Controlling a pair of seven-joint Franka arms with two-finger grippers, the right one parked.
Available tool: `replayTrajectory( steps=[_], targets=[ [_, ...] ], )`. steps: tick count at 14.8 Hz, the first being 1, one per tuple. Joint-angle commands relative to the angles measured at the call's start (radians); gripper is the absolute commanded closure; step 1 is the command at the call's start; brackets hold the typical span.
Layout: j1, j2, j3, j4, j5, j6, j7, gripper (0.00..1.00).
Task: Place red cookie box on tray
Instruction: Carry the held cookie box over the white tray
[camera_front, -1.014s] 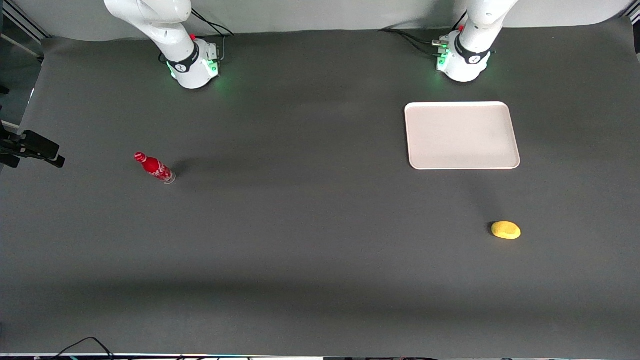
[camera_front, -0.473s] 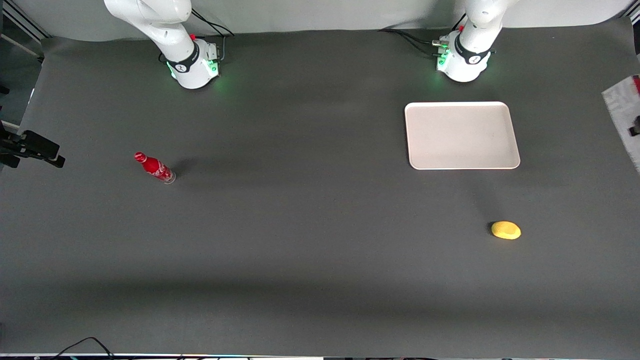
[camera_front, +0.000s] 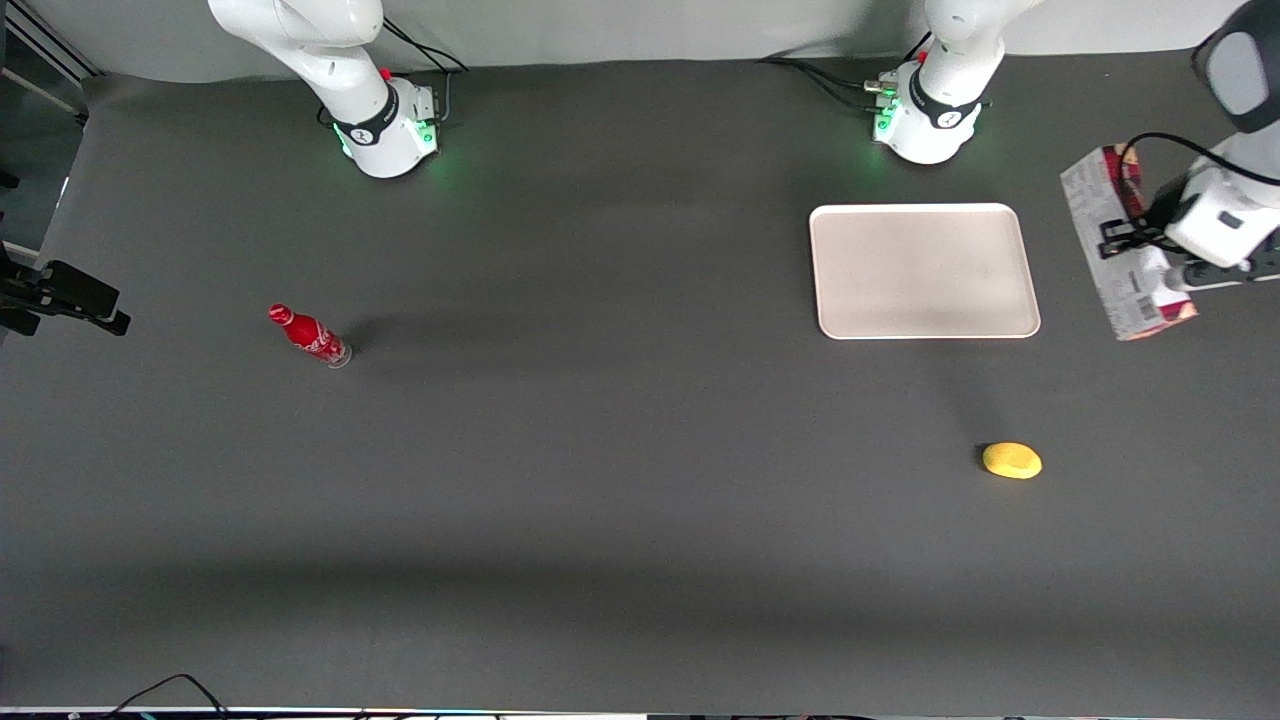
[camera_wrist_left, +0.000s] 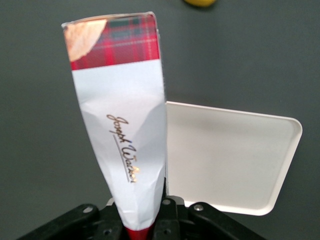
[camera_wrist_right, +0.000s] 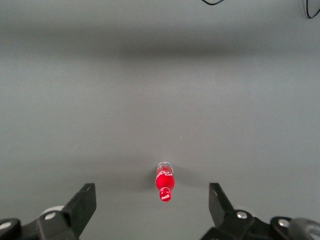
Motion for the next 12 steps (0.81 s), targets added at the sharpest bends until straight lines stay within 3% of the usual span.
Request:
replayTrajectory(
  steps=[1, 7, 12],
  targets=[
    [-0.084, -0.147, 0.017, -0.206, -0.038, 0.082, 0.002, 1.0],
    [-0.091, -0.135, 0.042, -0.39, -0.045, 0.229, 0.155, 1.0],
    [-0.089, -0.024, 0.056, -0.445, -0.045, 0.404, 0.192, 1.0]
  ],
)
